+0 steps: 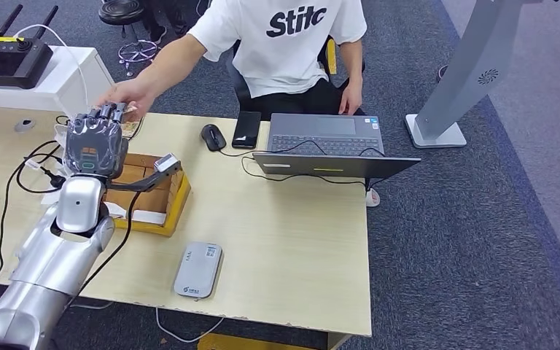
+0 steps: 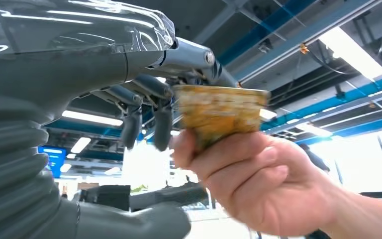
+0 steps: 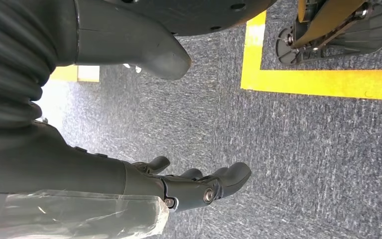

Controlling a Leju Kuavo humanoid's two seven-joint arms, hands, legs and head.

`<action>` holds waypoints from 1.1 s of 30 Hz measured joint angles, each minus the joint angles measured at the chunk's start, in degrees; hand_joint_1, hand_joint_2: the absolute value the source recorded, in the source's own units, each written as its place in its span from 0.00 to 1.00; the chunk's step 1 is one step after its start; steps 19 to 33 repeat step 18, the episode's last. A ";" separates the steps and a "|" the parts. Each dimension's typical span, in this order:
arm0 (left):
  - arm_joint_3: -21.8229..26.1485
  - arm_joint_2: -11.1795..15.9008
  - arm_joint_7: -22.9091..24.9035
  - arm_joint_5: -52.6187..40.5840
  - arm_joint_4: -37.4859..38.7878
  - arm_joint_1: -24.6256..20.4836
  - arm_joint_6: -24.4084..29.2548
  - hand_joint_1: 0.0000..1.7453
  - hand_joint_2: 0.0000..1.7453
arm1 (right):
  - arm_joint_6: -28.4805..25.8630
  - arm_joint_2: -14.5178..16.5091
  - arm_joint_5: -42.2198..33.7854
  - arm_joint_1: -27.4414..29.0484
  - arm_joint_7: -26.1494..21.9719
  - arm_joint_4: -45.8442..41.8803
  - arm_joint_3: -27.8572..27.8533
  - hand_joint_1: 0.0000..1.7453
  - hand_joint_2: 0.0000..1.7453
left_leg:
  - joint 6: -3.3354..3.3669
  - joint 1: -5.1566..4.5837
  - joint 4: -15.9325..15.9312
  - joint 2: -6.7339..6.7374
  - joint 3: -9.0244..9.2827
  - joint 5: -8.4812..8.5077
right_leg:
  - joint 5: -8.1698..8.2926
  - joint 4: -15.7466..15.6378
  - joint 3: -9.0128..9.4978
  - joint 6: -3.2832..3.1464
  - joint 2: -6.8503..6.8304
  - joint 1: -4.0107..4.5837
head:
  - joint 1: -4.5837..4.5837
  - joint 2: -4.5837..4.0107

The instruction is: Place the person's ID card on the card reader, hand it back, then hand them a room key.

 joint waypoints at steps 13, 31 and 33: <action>3.83 1.18 -6.59 9.58 -13.51 10.90 -0.86 0.00 1.00 | -0.79 -0.03 -1.10 0.56 -0.75 0.01 -0.29 0.00 1.00 | -0.02 0.01 -0.08 0.11 -0.05 -0.03 | -0.03 0.01 -0.09 0.00 0.11 0.01 | -0.02 0.00; 9.04 1.96 -10.53 18.19 -21.78 19.58 1.01 0.00 1.00 | -1.10 0.00 -1.72 0.70 -1.05 0.02 -0.75 0.00 1.00 | -0.05 -0.01 -0.13 0.20 -0.05 -0.07 | -0.06 0.01 -0.07 0.02 0.20 0.01 | 0.00 0.00; 9.04 1.96 -10.53 18.19 -21.78 19.58 1.01 0.00 1.00 | -1.10 0.00 -1.72 0.70 -1.05 0.02 -0.75 0.00 1.00 | -0.05 -0.01 -0.13 0.20 -0.05 -0.07 | -0.06 0.01 -0.07 0.02 0.20 0.01 | 0.00 0.00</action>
